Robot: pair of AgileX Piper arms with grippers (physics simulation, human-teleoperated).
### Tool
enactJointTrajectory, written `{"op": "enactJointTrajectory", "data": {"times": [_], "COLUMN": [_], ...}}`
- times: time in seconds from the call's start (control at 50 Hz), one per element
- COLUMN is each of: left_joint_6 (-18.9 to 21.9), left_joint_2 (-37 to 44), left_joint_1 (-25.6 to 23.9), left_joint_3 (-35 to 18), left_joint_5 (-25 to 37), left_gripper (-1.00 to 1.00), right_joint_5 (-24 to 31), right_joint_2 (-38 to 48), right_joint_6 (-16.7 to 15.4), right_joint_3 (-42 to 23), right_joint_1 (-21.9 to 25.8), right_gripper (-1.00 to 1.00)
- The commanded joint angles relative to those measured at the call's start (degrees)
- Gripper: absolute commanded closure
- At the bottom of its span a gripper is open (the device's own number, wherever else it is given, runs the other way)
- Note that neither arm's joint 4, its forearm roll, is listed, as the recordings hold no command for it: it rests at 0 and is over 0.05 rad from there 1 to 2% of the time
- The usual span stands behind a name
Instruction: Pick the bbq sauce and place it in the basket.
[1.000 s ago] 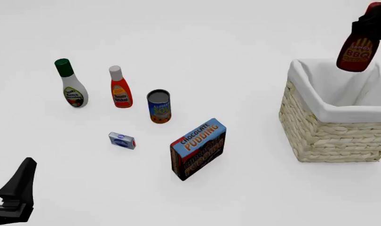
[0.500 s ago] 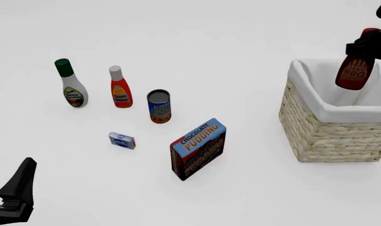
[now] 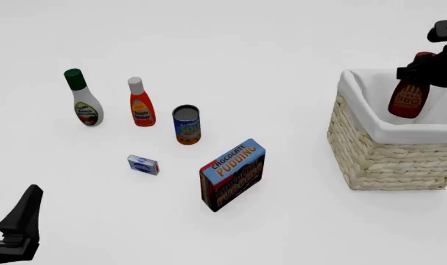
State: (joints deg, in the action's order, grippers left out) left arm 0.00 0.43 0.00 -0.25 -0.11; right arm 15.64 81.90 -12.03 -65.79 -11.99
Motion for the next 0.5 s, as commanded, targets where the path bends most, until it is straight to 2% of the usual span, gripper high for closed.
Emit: {"op": "enactJointTrajectory", "data": {"times": [0.02, 0.5], "left_joint_6": [0.0, 0.0], "left_joint_2": [0.0, 0.0], "left_joint_1": [0.0, 0.0], "left_joint_3": [0.0, 0.0], "left_joint_5": [0.0, 0.0], "left_gripper": [-1.0, -1.0], "right_joint_5": [-1.9, -5.0], "right_joint_2": [1.8, 5.2], "right_joint_6": [0.7, 1.0], "right_joint_3": [0.3, 2.0], "right_joint_1": [-0.2, 0.8], "right_gripper": [1.0, 1.0]}}
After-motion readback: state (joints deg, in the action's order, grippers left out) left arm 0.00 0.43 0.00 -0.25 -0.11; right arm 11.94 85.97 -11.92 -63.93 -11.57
